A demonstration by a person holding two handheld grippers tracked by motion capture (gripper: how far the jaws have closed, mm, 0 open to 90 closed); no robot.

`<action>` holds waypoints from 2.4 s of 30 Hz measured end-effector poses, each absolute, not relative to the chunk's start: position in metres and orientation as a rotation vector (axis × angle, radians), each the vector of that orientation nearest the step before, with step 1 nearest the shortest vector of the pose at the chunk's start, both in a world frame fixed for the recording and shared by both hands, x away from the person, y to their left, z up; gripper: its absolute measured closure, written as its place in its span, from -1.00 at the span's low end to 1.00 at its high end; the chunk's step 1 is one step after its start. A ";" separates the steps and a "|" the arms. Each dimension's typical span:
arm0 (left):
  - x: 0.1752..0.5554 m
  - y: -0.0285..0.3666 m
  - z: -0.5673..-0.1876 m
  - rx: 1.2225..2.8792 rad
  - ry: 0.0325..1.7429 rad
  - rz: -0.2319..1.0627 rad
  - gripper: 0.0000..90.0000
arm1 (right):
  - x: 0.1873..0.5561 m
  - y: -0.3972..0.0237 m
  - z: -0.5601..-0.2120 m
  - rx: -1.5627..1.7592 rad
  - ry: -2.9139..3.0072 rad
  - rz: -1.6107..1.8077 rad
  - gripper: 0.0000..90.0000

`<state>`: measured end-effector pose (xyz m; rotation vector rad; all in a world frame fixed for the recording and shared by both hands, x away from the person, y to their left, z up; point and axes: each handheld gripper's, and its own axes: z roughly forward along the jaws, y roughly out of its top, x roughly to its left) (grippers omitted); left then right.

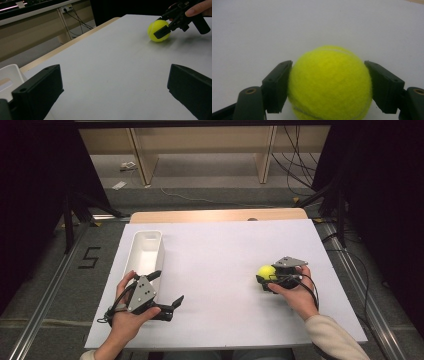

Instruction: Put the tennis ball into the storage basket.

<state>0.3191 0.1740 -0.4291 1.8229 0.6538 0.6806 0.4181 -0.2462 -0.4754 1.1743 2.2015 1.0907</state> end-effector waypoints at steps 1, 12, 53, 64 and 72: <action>0.319 0.174 -0.429 1.823 0.654 0.681 -1.00 | 0.418 -0.246 -0.475 1.174 2.201 1.091 -0.42; 0.319 0.175 -0.429 1.821 0.655 0.680 -1.00 | 0.417 -0.246 -0.468 1.160 2.170 1.129 -0.41; 0.319 0.175 -0.429 1.822 0.652 0.680 -1.00 | 0.411 -0.238 -0.447 1.107 2.116 1.222 -0.41; 0.319 0.175 -0.429 1.822 0.650 0.679 -1.00 | 0.409 -0.234 -0.442 1.089 2.103 1.239 -0.41; 0.319 0.175 -0.429 1.824 0.646 0.679 -1.00 | 0.408 -0.228 -0.438 1.062 2.101 1.258 -0.41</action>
